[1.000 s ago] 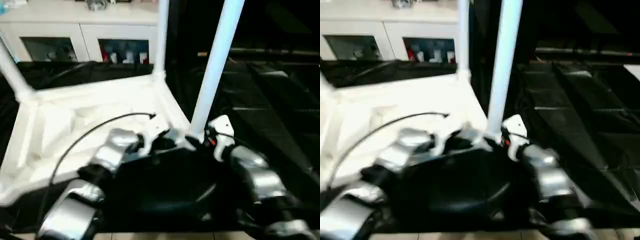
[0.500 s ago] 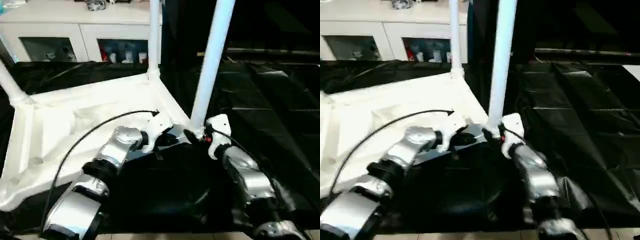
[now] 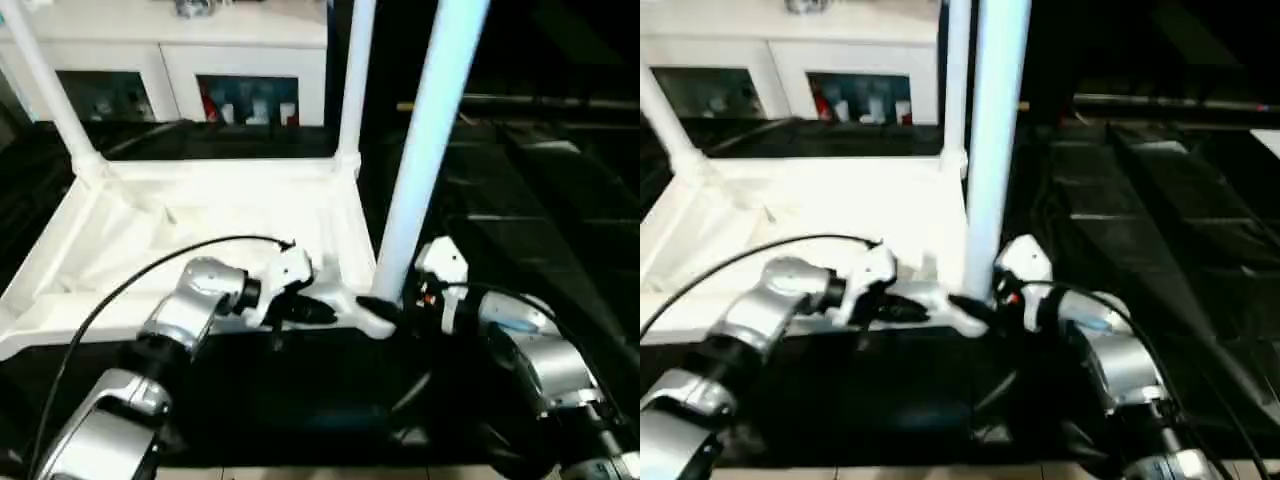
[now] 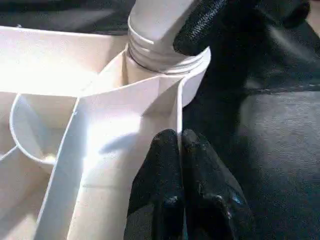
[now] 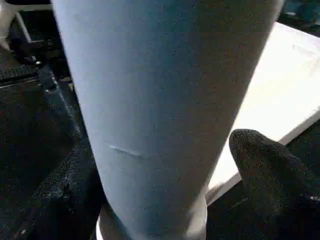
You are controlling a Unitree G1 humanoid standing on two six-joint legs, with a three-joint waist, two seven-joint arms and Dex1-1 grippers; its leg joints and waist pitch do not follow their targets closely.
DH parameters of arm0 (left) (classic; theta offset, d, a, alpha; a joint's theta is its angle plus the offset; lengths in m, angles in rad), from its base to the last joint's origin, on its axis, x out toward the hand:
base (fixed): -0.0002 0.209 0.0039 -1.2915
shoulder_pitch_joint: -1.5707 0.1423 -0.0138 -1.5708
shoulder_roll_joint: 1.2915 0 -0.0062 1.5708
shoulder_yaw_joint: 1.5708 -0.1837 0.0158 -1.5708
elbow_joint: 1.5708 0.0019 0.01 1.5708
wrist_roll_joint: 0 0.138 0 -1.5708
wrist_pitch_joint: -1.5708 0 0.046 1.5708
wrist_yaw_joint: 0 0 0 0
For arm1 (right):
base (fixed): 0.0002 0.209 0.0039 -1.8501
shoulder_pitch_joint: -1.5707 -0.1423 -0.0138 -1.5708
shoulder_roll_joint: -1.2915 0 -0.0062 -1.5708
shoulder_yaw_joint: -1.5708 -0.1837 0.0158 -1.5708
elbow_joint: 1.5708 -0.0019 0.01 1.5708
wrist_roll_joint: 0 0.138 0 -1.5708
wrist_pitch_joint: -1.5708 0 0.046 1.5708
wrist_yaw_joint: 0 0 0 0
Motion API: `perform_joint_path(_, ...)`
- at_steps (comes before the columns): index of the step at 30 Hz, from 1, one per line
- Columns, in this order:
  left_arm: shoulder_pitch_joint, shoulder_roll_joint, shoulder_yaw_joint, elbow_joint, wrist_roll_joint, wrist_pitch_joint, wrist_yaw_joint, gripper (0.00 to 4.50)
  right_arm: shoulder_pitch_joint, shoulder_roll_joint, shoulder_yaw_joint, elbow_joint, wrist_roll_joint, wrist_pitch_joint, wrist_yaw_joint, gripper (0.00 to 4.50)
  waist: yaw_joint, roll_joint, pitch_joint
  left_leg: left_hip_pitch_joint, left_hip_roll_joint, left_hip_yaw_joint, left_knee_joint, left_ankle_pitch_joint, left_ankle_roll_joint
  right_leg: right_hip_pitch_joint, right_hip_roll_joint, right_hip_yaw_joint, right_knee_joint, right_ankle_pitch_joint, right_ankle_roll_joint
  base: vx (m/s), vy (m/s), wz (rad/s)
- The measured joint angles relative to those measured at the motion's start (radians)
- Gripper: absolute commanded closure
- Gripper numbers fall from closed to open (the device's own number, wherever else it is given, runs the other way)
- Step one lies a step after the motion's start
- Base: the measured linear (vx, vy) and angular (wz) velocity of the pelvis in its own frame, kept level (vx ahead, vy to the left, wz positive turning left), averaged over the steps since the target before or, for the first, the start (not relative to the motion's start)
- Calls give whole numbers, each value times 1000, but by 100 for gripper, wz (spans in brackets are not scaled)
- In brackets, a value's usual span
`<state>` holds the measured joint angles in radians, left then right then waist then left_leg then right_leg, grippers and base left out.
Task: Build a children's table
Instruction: Rotate leg to tighten
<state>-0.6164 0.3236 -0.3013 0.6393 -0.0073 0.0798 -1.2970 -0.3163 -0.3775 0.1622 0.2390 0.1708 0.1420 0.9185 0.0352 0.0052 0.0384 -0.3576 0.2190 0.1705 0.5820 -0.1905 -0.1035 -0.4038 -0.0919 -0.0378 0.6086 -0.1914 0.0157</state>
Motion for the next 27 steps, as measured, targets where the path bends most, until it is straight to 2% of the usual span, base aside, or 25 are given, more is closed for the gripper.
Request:
perform_joint_path(10,0,5,0,2,0,-11,-4,450,38,-68,31,-27,-12,10,72,61,0,0,0,0,0,0,0,0,0,0,0,0,0,0,0,0,0,0)
perform_joint_path(19,0,6,0,2,0,-11,-3,450,41,-69,29,-28,-10,10,68,61,-1,-1,1,-1,0,0,0,0,0,0,0,0,0,0,0,0,0,0)
perform_joint_path(20,0,6,0,2,0,-11,-3,450,41,-69,28,-28,-9,11,68,87,-1,-1,1,-1,0,0,0,0,0,0,0,0,0,0,0,0,0,0)
perform_joint_path(22,0,6,0,2,0,-11,-2,450,41,-67,28,-28,-4,12,68,87,-1,-1,1,-1,0,0,0,0,0,0,0,0,0,0,0,0,0,0)
perform_joint_path(27,0,6,0,1,0,-10,-3,450,40,-67,23,-28,-2,22,68,139,-1,-1,1,-1,0,0,0,0,0,0,0,0,0,0,0,0,0,0)
